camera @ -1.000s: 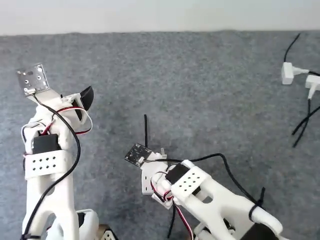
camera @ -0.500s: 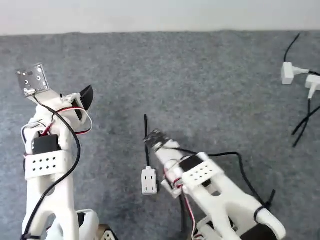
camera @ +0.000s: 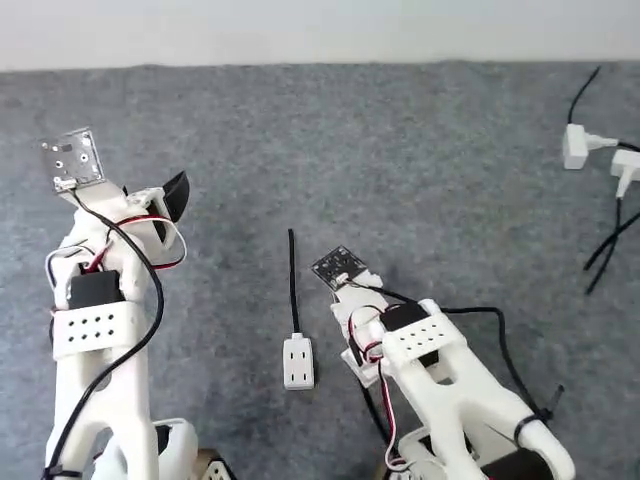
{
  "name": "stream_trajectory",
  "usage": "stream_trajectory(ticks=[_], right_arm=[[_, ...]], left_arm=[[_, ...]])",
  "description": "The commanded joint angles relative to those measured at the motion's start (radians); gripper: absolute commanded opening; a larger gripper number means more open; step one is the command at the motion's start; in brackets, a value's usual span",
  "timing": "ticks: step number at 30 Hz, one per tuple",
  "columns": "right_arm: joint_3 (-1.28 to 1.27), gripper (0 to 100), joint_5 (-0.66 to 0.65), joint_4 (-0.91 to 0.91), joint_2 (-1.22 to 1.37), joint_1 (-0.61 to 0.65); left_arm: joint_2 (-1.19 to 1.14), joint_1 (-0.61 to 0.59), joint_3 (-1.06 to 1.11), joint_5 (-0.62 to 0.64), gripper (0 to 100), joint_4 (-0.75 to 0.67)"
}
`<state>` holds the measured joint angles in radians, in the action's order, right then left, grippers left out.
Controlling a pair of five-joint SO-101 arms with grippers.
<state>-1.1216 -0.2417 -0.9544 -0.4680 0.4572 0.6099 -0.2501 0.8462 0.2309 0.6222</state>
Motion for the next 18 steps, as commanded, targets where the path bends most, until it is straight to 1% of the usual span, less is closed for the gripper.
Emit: stream_trajectory(ticks=[1, 3, 8, 11, 14, 18], right_arm=[[0.006, 25.4, -0.018, -0.001, 0.001, 0.022], [0.008, 25.4, -0.015, -0.012, 0.001, 0.054], [0.031, 25.5, 0.081, -0.035, -0.001, 0.159], [0.032, 25.5, 0.094, -0.027, 0.001, 0.203], [0.051, 25.5, 0.094, -0.039, -0.01, 0.205], [0.166, 25.5, 0.097, -0.12, -0.007, 0.166]], left_arm=[[0.002, 0.006, -0.012, -0.006, 29, -0.025], [0.002, 0.006, -0.012, -0.006, 29, -0.025], [0.002, 0.006, -0.012, -0.006, 29, -0.025], [0.002, 0.006, -0.012, -0.006, 29, -0.025], [0.002, 0.006, -0.012, -0.006, 29, -0.025], [0.0, 0.008, -0.012, -0.008, 29, -0.026]])
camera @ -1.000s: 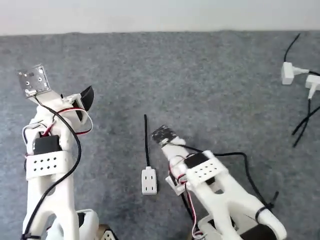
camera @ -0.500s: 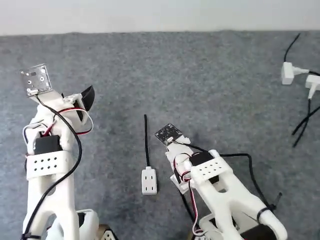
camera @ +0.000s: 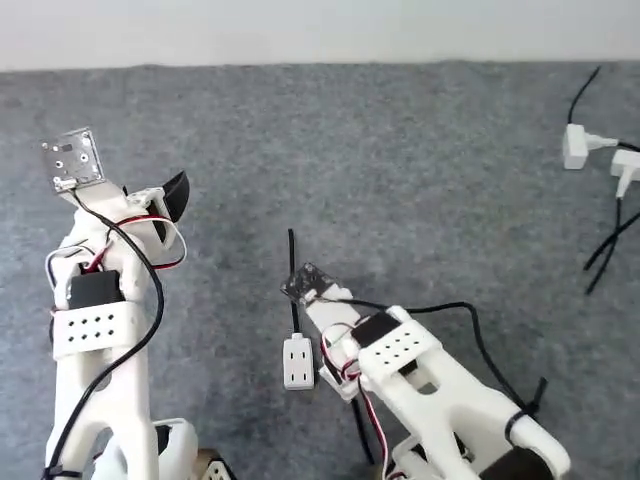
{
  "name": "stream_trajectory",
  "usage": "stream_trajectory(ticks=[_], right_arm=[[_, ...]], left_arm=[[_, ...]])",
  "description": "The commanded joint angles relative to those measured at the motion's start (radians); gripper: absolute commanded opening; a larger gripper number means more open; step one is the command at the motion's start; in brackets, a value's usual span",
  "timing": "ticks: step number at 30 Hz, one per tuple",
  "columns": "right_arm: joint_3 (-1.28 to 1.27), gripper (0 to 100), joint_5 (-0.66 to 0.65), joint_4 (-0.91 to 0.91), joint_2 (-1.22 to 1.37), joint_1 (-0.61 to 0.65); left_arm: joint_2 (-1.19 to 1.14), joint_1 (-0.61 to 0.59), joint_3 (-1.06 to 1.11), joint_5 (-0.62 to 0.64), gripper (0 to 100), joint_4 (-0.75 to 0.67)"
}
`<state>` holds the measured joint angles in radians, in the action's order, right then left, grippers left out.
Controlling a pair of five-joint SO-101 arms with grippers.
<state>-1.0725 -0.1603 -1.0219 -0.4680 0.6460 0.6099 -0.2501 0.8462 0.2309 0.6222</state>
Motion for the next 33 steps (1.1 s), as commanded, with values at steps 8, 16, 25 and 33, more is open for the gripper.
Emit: stream_trajectory(ticks=[8, 16, 25, 33], right_arm=[[0.153, 25.3, 0.124, -0.064, 0.002, -0.018], [0.078, 25.3, 0.126, -0.022, 0.002, 0.064], [0.044, 25.3, 0.129, -0.002, 0.002, 0.097], [-0.066, 25.3, 0.166, 0.119, 0.002, 0.064]], left_arm=[[0.0, 0.008, -0.01, -0.008, 29, -0.026], [0.0, 0.008, -0.01, -0.008, 29, -0.026], [0.0, 0.008, -0.008, -0.008, 29, -0.026], [0.0, 0.008, -0.008, -0.008, 29, -0.026]])
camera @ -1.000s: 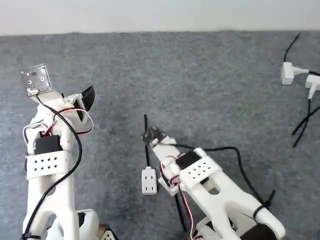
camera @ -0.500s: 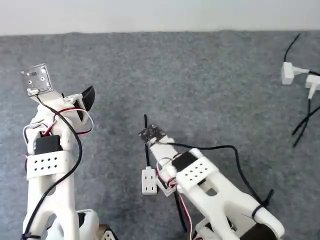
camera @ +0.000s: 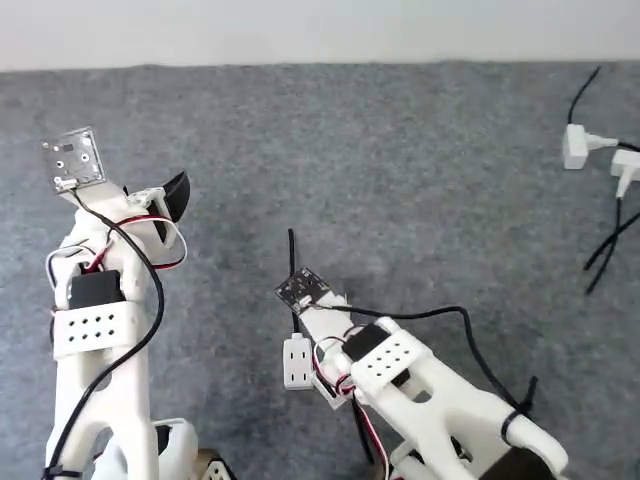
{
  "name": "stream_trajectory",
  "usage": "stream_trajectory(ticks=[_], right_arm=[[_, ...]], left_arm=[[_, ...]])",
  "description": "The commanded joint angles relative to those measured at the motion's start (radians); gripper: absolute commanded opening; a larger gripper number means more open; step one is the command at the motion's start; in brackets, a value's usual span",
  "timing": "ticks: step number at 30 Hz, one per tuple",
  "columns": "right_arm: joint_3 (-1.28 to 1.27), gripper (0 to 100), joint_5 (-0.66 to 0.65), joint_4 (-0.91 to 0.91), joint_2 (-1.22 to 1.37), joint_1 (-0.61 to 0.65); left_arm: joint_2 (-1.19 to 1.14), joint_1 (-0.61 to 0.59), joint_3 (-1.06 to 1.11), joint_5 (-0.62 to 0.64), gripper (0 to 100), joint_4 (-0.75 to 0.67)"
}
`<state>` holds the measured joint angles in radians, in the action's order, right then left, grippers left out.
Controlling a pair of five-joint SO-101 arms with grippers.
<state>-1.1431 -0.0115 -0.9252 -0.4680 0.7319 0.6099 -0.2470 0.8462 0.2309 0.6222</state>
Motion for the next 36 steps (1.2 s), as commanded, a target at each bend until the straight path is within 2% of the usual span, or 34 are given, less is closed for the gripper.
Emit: stream_trajectory(ticks=[1, 4, 10, 16, 19, 23, 30, 36], right_arm=[[0.005, 25.3, 0.014, 0.022, 0.002, -0.045], [0.005, 25.3, -0.008, 0.021, 0.002, -0.166], [0.017, 25.3, -0.313, 0.038, 0.002, -0.492], [0.115, 25.3, -0.373, 0.044, 0.002, -0.728], [0.107, 25.3, -0.37, 0.033, 0.002, -0.717], [0.094, 25.3, -0.361, -0.027, 0.002, -0.616], [0.092, 25.4, -0.218, -0.114, -0.004, -0.452], [0.057, 25.5, -0.215, -0.105, 0.001, -0.463]], left_arm=[[0.0, 0.005, -0.008, -0.008, 29, -0.026], [0.0, 0.005, -0.008, -0.008, 29, -0.026], [0.0, 0.005, -0.008, -0.008, 29, -0.026], [0.0, 0.02, -0.007, -0.008, 29, -0.026], [0.0, 0.028, 0.002, -0.008, 29, -0.031], [0.0, 0.026, 0.01, -0.008, 29, -0.052], [0.0, 0.028, 0.016, -0.008, 29, -0.055], [0.0, 0.028, 0.018, -0.009, 29, -0.055]])
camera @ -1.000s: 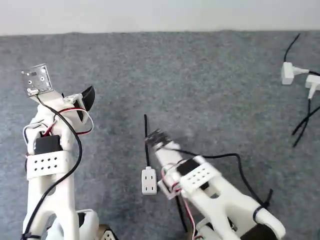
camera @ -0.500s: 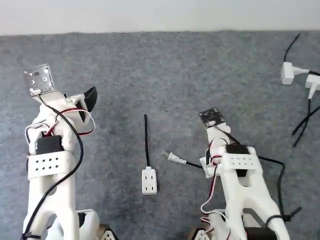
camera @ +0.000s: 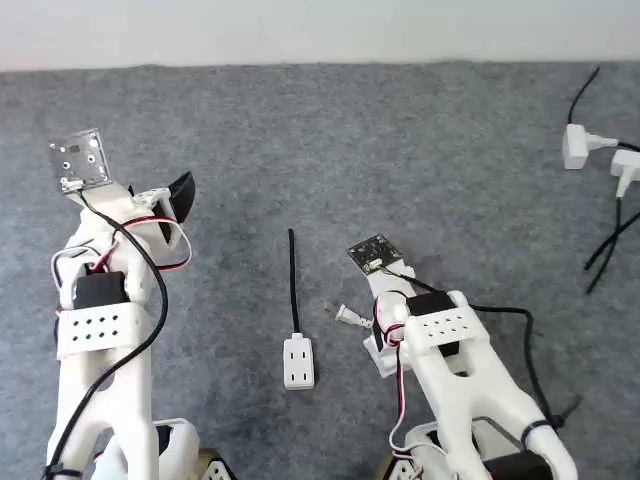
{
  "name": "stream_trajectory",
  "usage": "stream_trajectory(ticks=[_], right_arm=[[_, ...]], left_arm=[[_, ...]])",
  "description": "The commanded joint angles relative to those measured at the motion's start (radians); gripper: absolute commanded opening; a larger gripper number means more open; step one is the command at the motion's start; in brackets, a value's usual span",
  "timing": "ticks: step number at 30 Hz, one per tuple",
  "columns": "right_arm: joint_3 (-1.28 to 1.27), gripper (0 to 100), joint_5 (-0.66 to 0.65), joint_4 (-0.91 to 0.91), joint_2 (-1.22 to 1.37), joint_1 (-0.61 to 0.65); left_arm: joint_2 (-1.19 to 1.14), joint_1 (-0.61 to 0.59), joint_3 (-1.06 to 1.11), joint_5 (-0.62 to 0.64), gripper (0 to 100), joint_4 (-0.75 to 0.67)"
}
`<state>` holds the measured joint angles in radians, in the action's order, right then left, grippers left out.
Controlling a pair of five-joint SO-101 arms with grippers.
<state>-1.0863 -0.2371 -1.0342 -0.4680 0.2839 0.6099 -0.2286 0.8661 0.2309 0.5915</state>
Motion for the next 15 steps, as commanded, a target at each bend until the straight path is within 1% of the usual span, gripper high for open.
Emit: stream_trajectory(ticks=[1, 2, 6, 8, 12, 15], right_arm=[[-0.011, 25.5, 0.009, 0.025, 0.001, -0.035], [-0.02, 25.5, 0.002, 0.047, 0.001, -0.064], [-0.026, 25.3, -0.112, 0.12, 0.002, -0.193], [-0.025, 25.3, -0.141, 0.143, 0.002, -0.237], [-0.025, 25.3, -0.152, 0.219, 0.002, -0.292], [-0.023, 25.3, -0.153, 0.263, 0.002, -0.3]], left_arm=[[0.0, 0.009, -0.002, -0.009, 29, -0.025], [0.0, 0.009, -0.004, -0.009, 29, -0.025], [0.0, 0.011, -0.004, -0.009, 29, -0.025], [0.0, 0.011, -0.004, -0.009, 29, -0.025], [0.0, 0.011, -0.004, -0.009, 29, -0.025], [0.0, 0.011, -0.004, -0.009, 29, -0.025]])
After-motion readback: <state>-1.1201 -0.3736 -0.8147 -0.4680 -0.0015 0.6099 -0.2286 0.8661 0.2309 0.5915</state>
